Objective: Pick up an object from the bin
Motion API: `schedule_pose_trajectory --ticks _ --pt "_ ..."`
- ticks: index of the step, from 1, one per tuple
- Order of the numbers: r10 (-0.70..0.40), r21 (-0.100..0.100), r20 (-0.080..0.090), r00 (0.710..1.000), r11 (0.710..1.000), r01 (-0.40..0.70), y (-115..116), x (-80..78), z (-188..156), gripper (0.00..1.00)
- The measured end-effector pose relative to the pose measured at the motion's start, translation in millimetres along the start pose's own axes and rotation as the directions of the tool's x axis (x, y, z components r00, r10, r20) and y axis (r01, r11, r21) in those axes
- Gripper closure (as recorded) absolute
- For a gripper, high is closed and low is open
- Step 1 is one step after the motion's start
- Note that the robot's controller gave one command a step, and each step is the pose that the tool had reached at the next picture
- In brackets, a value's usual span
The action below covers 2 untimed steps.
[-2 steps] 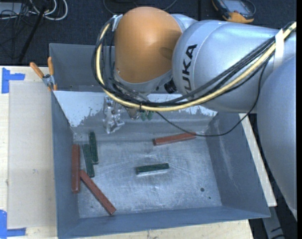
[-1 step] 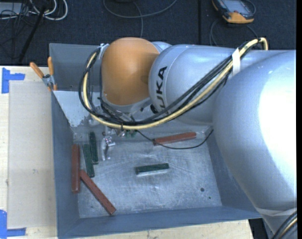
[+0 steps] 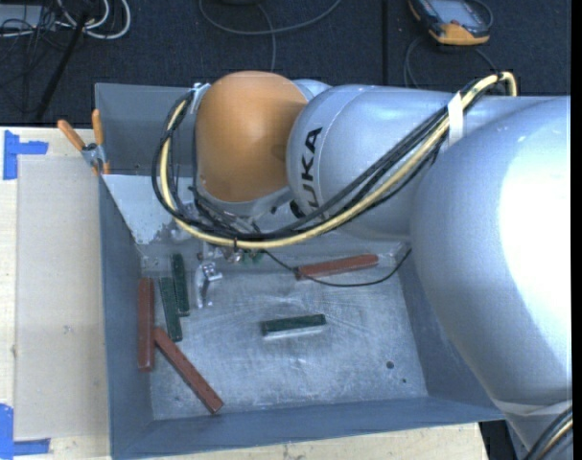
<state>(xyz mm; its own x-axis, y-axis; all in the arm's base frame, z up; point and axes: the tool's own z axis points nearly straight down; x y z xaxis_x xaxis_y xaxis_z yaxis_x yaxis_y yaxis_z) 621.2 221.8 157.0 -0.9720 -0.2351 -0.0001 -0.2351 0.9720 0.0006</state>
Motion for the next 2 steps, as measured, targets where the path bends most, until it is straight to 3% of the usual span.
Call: schedule_pose_trajectory --ticks 1,2 --pt "-0.064 0.0 0.007 0.998 0.998 0.064 4 -0.8 46 0.0" --pt "-0.273 -0.001 0.011 0.962 0.962 0.273 -1 7.4 81 1.0"
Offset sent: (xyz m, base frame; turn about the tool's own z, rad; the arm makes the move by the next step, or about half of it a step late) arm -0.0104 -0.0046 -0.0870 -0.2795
